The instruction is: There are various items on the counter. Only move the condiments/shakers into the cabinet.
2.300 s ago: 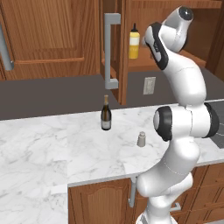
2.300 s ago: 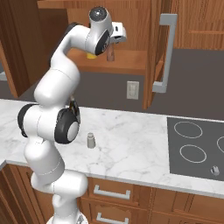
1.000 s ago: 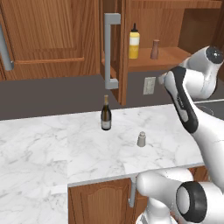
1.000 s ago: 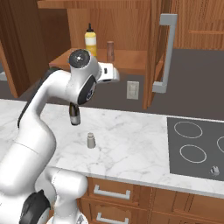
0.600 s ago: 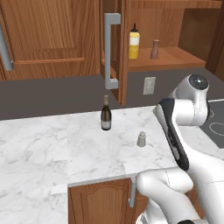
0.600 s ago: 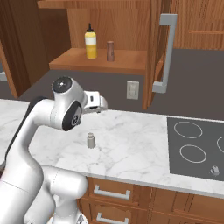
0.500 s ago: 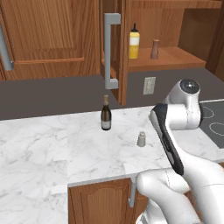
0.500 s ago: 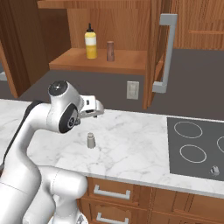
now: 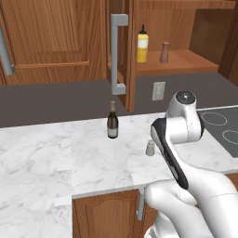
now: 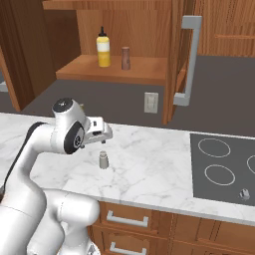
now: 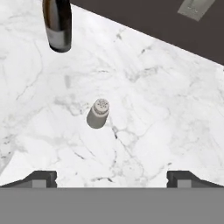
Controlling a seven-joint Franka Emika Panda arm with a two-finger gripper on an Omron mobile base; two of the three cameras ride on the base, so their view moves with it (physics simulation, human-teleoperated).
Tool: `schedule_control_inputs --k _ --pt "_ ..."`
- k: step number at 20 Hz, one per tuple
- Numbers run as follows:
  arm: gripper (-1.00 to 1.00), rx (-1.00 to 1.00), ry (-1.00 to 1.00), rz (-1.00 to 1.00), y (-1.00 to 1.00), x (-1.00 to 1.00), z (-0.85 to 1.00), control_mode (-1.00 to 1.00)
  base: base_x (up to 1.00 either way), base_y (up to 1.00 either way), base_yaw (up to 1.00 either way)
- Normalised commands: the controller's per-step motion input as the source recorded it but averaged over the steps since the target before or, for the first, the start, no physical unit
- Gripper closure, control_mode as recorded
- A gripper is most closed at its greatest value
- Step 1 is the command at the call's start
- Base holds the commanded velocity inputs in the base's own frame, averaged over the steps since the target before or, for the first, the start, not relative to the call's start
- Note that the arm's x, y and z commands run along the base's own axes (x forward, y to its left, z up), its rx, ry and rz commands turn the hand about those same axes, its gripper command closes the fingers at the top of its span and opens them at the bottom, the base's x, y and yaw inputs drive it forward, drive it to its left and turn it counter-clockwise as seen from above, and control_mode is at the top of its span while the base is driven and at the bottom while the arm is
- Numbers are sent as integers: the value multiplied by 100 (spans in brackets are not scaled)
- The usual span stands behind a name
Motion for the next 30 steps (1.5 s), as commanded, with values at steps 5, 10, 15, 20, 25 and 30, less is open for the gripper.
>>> schedule_control_inputs --k 5,10,15,20,25,30 --pt "-100 10 33 6 8 33 -25 -100 0 0 0" --pt "-100 3 15 0 20 27 -30 -100 0 0 0" --pt "-100 6 2 0 12 17 -54 -100 0 0 0" --pt "-100 4 0 0 0 4 -54 -100 0 0 0" --pt "-100 1 -1 0 0 1 -43 -100 0 0 0" --pt "-100 0 -3 -4 0 5 -14 -100 0 0 0"
